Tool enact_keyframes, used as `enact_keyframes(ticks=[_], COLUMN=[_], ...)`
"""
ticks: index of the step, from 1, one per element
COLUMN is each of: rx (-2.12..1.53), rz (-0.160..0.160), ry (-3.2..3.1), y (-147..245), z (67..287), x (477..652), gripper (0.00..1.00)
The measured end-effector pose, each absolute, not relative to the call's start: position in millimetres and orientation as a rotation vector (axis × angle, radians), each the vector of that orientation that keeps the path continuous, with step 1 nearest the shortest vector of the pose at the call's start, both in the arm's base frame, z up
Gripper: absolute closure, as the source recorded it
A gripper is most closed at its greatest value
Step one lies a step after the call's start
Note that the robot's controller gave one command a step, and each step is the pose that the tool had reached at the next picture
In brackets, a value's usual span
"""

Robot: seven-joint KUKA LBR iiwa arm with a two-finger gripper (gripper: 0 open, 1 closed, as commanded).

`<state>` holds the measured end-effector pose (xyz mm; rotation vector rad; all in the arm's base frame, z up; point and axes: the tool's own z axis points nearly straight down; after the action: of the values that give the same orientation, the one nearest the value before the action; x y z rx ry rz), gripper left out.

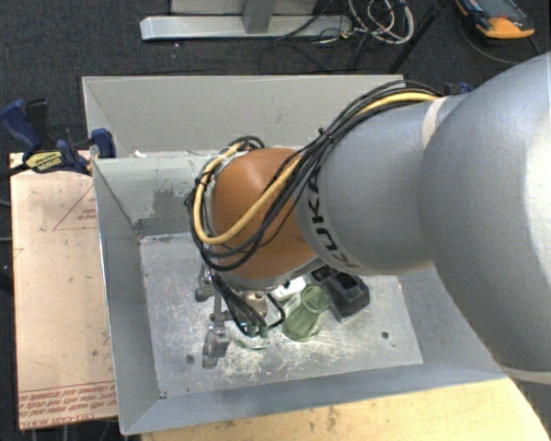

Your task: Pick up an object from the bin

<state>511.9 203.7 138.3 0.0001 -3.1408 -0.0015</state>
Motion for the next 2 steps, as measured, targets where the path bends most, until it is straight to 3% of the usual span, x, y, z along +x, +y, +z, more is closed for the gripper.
enact_keyframes(ticks=[1,2], rx=[0.026,0.074], rz=[-0.001,-0.003], ry=[-3.139,-3.151], y=[148.2,141.0], z=[177.5,143.4], x=[516.8,530.6], gripper=[0.00,0.00])
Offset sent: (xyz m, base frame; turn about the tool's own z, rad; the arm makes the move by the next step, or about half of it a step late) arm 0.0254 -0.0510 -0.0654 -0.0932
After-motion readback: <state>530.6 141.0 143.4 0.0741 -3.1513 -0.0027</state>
